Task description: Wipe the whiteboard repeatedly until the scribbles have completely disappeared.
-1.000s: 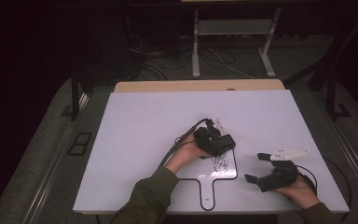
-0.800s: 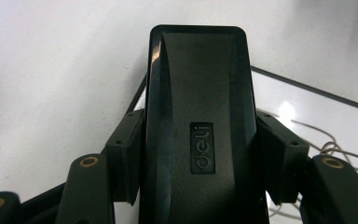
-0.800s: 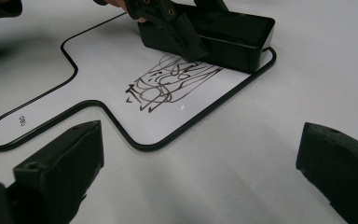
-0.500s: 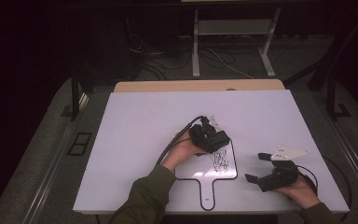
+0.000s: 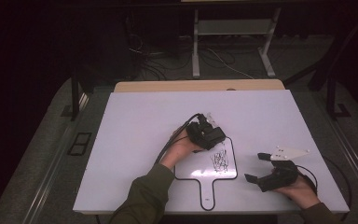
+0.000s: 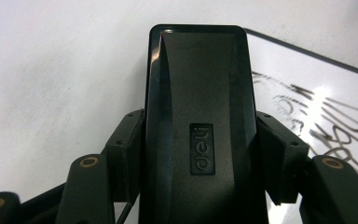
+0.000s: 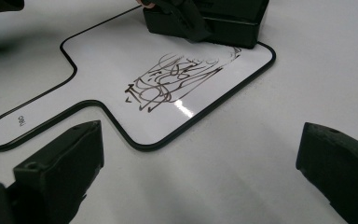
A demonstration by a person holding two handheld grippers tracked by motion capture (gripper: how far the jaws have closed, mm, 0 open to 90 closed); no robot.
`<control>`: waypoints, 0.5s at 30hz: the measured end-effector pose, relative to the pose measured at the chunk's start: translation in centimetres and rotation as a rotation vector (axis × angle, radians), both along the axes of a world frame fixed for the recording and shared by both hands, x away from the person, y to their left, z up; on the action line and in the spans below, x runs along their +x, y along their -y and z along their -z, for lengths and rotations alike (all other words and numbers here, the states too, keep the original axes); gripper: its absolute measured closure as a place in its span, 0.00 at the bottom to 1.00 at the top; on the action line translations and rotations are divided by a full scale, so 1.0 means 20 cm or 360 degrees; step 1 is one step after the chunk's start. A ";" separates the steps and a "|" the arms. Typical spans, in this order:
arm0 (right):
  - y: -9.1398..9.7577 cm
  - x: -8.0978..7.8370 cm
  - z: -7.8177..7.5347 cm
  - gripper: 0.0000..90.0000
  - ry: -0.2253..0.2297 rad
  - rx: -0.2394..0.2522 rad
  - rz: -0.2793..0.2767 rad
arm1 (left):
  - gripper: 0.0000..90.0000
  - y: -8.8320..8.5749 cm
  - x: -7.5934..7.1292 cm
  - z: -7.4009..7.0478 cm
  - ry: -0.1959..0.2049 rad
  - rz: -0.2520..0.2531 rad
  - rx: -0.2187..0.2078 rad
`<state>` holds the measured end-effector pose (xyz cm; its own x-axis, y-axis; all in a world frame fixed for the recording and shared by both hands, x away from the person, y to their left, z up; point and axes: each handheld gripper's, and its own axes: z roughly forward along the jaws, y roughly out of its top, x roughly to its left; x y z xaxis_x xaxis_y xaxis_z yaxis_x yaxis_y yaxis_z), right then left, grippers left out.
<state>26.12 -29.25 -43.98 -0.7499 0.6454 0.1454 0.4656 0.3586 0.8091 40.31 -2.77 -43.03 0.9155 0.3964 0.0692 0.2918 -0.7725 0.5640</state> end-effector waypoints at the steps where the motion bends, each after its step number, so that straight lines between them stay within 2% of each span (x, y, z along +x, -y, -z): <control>1: 0.00 0.00 0.00 0.00 0.0001 -0.0002 0.0000 | 0.44 0.01 0.00 0.00 -0.0003 0.0014 0.0012; 5: 0.00 0.00 0.00 0.00 0.0001 -0.0002 0.0000 | 0.44 0.06 -0.01 0.00 -0.0012 0.0027 0.0008; 7: 0.00 0.00 0.00 0.00 0.0002 -0.0001 0.0001 | 0.44 0.09 -0.01 0.00 -0.0002 0.0058 0.0018; 8: 0.00 0.00 0.00 0.00 0.0000 0.0000 0.0003 | 0.44 0.10 -0.02 0.00 -0.0017 0.0044 0.0013; 9: 0.00 0.00 0.00 0.00 0.0002 0.0000 0.0002 | 0.44 0.11 -0.02 0.00 0.0003 0.0056 0.0027; 11: 0.00 0.00 0.00 0.00 0.0006 -0.0001 0.0000 | 0.44 0.12 -0.01 -0.01 0.0002 0.0056 0.0042; 15: 0.01 0.00 0.00 0.00 0.0008 0.0002 0.0000 | 0.44 0.11 0.02 -0.01 0.0009 0.0020 0.0042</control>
